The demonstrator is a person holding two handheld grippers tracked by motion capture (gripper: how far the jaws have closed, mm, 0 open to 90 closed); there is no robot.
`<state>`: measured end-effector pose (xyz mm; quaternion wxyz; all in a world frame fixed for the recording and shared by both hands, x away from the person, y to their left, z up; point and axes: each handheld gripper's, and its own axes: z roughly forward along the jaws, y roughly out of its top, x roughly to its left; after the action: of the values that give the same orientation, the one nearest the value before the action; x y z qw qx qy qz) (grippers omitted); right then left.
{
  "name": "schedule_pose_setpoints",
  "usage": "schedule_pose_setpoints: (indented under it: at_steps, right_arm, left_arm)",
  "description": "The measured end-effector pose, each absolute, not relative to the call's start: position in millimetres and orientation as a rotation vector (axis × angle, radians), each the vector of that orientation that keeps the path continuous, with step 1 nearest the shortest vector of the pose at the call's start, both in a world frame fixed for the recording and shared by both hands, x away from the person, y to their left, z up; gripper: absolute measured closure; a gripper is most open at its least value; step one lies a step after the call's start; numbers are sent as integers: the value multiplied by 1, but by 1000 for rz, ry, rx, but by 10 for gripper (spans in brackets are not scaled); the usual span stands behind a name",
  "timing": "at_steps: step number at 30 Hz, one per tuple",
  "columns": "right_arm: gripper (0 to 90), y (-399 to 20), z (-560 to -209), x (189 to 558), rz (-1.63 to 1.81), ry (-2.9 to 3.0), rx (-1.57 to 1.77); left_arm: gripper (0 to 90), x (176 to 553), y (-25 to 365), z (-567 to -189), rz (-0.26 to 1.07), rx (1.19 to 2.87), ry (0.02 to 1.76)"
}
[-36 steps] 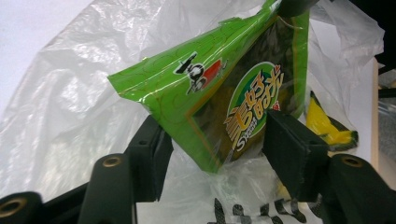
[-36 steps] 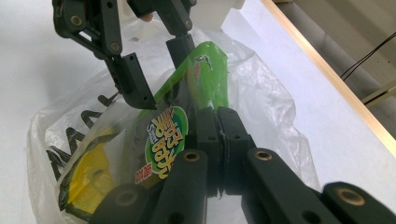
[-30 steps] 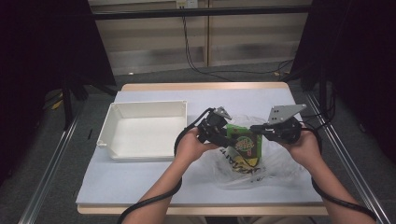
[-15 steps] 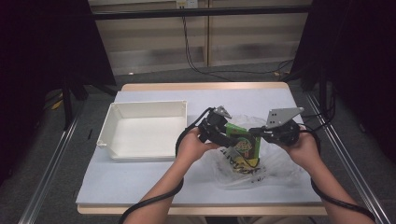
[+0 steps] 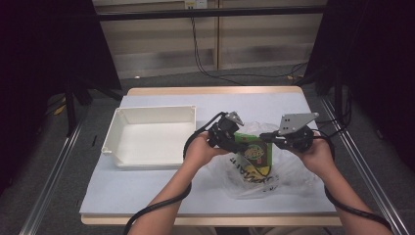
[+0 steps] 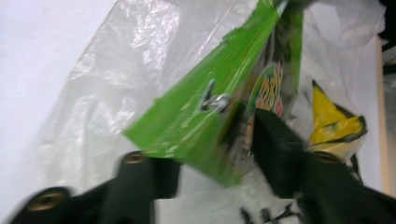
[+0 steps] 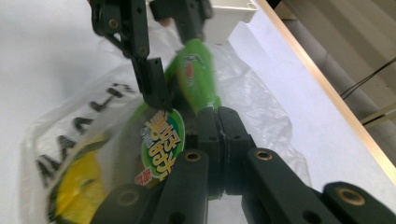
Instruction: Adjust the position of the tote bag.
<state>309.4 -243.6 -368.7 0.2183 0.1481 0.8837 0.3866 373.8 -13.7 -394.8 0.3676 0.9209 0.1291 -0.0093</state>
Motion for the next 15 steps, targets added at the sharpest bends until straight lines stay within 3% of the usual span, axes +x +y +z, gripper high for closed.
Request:
schedule_pose_setpoints:
  at_steps: [5,9,11,15]
  right_arm:
    - [893,-245,-369,311,1069,2439,425]
    - [864,-246,-371,311,1084,2436,463]
    - [805,-248,-373,311,1128,2427,520]
    - [593,-254,-376,312,1207,2430,667]
  left_arm:
    - [724,371,-14,-387,3,2395,325]
    - [758,369,-15,-383,28,2413,337]
    - [762,368,-15,-382,36,2426,333]
    - [764,369,-13,-380,33,2414,337]
